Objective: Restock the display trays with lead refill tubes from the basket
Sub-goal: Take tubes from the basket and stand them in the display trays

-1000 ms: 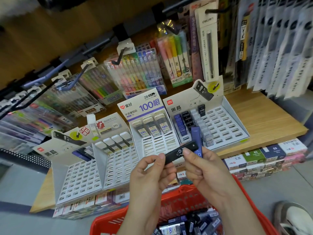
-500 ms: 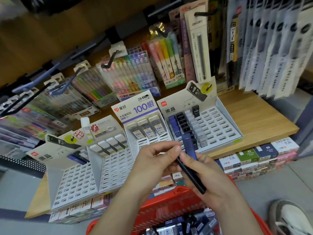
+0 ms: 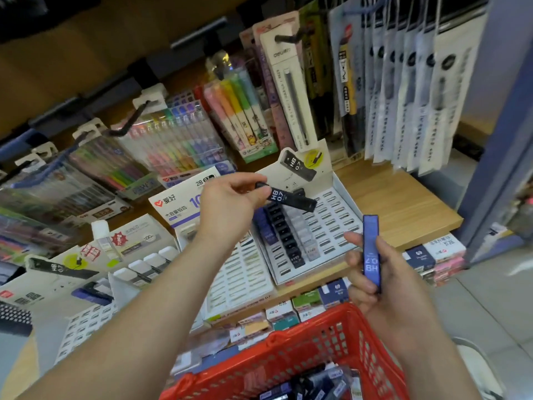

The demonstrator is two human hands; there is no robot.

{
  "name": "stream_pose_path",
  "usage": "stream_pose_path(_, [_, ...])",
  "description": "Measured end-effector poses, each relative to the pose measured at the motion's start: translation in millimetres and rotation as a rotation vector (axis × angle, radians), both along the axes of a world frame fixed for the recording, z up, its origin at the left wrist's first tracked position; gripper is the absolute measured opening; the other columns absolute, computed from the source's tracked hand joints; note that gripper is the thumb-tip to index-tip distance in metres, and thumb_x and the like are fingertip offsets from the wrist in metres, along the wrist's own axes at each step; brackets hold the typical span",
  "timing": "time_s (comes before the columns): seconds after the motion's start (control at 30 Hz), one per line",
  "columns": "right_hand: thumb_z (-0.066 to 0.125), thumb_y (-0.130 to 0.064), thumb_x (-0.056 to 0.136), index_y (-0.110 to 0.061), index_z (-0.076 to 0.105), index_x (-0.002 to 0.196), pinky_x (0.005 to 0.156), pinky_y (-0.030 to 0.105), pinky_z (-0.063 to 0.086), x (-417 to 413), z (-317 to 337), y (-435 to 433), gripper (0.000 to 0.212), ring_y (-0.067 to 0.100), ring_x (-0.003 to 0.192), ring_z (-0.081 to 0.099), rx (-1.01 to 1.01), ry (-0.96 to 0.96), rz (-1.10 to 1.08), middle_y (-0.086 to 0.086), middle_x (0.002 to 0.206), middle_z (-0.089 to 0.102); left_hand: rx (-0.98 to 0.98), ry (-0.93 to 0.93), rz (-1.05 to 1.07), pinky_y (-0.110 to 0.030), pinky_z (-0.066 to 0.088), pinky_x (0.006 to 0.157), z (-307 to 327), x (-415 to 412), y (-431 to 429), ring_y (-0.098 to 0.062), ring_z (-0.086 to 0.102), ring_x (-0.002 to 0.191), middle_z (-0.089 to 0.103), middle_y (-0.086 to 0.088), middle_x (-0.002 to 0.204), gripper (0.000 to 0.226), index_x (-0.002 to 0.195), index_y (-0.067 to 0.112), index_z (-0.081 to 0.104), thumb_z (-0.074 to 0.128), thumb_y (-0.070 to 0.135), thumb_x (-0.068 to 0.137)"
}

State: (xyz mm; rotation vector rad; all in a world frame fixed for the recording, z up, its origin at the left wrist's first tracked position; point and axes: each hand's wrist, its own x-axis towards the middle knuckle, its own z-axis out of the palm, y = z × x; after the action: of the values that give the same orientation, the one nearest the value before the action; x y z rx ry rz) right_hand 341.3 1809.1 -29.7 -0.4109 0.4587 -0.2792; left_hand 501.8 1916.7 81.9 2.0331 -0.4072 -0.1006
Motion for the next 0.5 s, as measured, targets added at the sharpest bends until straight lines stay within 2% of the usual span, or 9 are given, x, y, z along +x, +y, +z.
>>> stream_pose_path(0.07, [0.046, -0.035, 0.095, -0.007, 0.064, 0.118, 0.037, 0.017, 0.023, 0, -1, -3, 0.040, 0.006, 0.043, 0.029, 0.016, 0.009, -0.037, 0.002, 0.070, 0.050, 0.127, -0.133, -0.016, -0.012, 0.052, 0.066, -8, 14, -15, -0.003, 0.064, 0.067, 0.072, 0.002, 0.082, 0.015, 0.094, 0.015, 0.075, 0.073, 0.007, 0.081])
stream_pose_path(0.1, [0.047, -0.035, 0.095, -0.007, 0.065, 0.117, 0.037, 0.017, 0.024, 1, -1, -3, 0.040, 0.006, 0.044, 0.029, 0.017, 0.011, -0.044, 0.002, 0.070, 0.050, 0.210, -0.196, -0.026, -0.007, 0.048, 0.073, -12, 19, -21, -0.003, 0.063, 0.073, 0.072, 0.005, 0.088, 0.016, 0.095, 0.018, 0.076, 0.073, 0.010, 0.082])
stream_pose_path(0.17, [0.048, -0.034, 0.095, -0.007, 0.067, 0.116, 0.039, 0.018, 0.025, 1, -1, -2, 0.039, 0.006, 0.046, 0.031, 0.010, 0.016, -0.040, 0.002, 0.071, 0.050, 0.346, -0.291, -0.059, 0.000, 0.038, 0.076, -20, 25, -31, -0.004, 0.058, 0.084, 0.068, 0.007, 0.095, 0.018, 0.100, 0.017, 0.075, 0.071, 0.013, 0.083])
stream_pose_path(0.27, [0.046, -0.032, 0.099, -0.007, 0.069, 0.115, 0.040, 0.020, 0.027, 0, -2, 0, 0.037, 0.008, 0.050, 0.031, 0.005, 0.040, -0.029, 0.003, 0.072, 0.050, 0.457, -0.353, -0.133, -0.017, 0.042, 0.092, -31, 30, -39, -0.014, 0.061, 0.098, 0.069, 0.001, 0.103, 0.021, 0.106, 0.014, 0.074, 0.069, 0.013, 0.085])
stream_pose_path(0.37, [0.046, -0.030, 0.101, -0.006, 0.069, 0.117, 0.041, 0.020, 0.027, -1, -2, 0, 0.037, 0.009, 0.051, 0.032, 0.016, 0.043, -0.037, 0.003, 0.072, 0.050, 0.499, -0.389, -0.167, -0.027, 0.045, 0.095, -37, 30, -45, -0.018, 0.061, 0.102, 0.070, -0.002, 0.107, 0.022, 0.107, 0.016, 0.073, 0.069, 0.014, 0.085])
stream_pose_path(0.5, [0.046, -0.030, 0.100, -0.006, 0.069, 0.117, 0.042, 0.020, 0.028, -2, -1, 0, 0.037, 0.008, 0.051, 0.033, 0.016, 0.039, -0.039, 0.003, 0.073, 0.050, 0.541, -0.479, -0.208, -0.017, 0.040, 0.089, -34, 29, -49, -0.018, 0.060, 0.102, 0.069, -0.003, 0.109, 0.023, 0.109, 0.016, 0.072, 0.068, 0.015, 0.087])
